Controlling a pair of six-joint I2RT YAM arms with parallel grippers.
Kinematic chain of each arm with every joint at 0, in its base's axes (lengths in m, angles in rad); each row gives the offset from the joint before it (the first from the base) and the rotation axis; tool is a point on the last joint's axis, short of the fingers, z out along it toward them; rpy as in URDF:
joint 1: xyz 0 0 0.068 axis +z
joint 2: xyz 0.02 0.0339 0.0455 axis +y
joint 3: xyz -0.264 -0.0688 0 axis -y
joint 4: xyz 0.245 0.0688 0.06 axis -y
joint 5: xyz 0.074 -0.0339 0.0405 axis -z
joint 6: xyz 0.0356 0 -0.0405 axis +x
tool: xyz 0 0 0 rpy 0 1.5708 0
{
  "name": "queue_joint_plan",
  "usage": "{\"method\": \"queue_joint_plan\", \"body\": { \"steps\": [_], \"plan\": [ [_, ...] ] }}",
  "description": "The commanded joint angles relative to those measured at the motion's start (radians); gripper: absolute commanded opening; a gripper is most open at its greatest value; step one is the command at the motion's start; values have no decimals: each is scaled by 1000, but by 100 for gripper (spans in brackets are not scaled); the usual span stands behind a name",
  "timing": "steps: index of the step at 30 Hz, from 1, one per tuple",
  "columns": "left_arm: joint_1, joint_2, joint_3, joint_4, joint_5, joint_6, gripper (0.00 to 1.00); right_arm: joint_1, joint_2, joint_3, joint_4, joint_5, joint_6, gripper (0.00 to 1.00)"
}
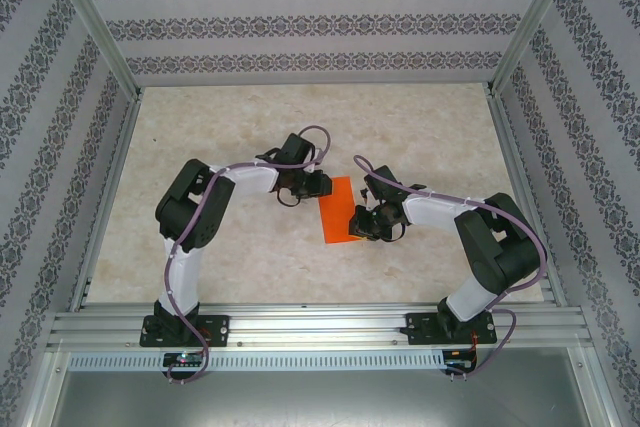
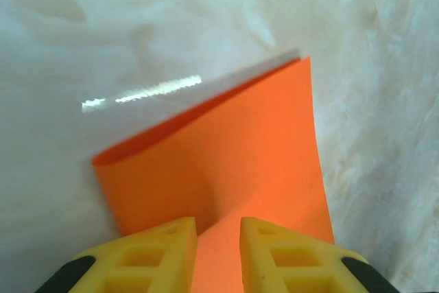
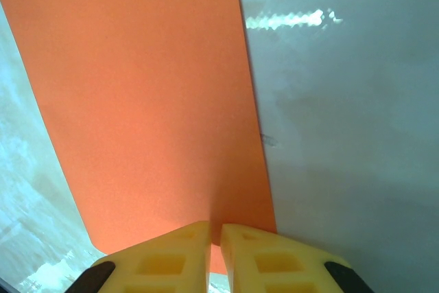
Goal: Fold a paper plane with a square sheet of paper (fold left side to right side)
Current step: First fold the square sheet of paper in half at the center of the table.
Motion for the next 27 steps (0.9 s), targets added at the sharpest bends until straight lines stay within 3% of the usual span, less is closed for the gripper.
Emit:
{"method": "queue_joint_plan", "body": {
  "steps": [1,10,19,27],
  "plan": [
    [64,36,47,-27,-72,23,26,8,53,-26,-75,105,-19,16],
    [96,59,115,-64,-50,46,27,10,49,-22,-80,103,-20,17],
    [96,-112,-21,-35,-58,47,28,9,5,-21,-35,89,-16,18],
    [77,-351,-244,17,-48,27,34,-29,-171,40,-29,89,-89,40]
  ]
}}
